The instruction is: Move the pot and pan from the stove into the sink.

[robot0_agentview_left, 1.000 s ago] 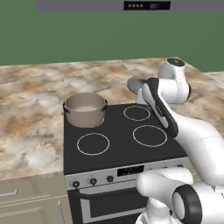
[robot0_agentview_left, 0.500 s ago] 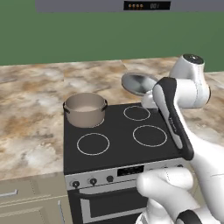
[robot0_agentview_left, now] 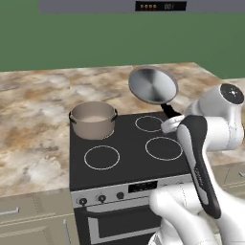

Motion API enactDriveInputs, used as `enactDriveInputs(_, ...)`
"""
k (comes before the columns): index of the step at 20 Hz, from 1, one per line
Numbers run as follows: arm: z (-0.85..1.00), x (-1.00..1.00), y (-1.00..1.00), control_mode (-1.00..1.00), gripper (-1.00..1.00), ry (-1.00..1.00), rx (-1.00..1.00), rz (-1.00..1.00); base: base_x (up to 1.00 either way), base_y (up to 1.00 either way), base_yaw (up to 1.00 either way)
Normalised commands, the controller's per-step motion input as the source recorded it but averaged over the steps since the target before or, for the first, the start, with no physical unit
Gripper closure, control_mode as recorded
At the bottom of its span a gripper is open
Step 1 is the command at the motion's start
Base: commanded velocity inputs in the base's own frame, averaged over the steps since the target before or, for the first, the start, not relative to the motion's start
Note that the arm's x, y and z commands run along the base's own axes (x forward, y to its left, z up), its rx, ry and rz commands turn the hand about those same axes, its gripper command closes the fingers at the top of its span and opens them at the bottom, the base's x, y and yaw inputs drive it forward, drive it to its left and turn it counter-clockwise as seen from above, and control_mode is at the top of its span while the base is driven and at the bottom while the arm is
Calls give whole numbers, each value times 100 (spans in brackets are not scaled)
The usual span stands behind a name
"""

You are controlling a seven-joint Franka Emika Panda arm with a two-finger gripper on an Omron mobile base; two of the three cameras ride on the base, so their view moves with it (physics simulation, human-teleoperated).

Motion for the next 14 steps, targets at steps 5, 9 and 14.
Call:
enactDriveInputs(5,0,-2,0,-100,100,0,0,0,0,0,0)
enactDriveInputs(9,-1,-10,0,100,100,0,0,0,-14,0,0)
enactDriveInputs(14,0,0,0,100,100,0,0,0,-59,-13,-7)
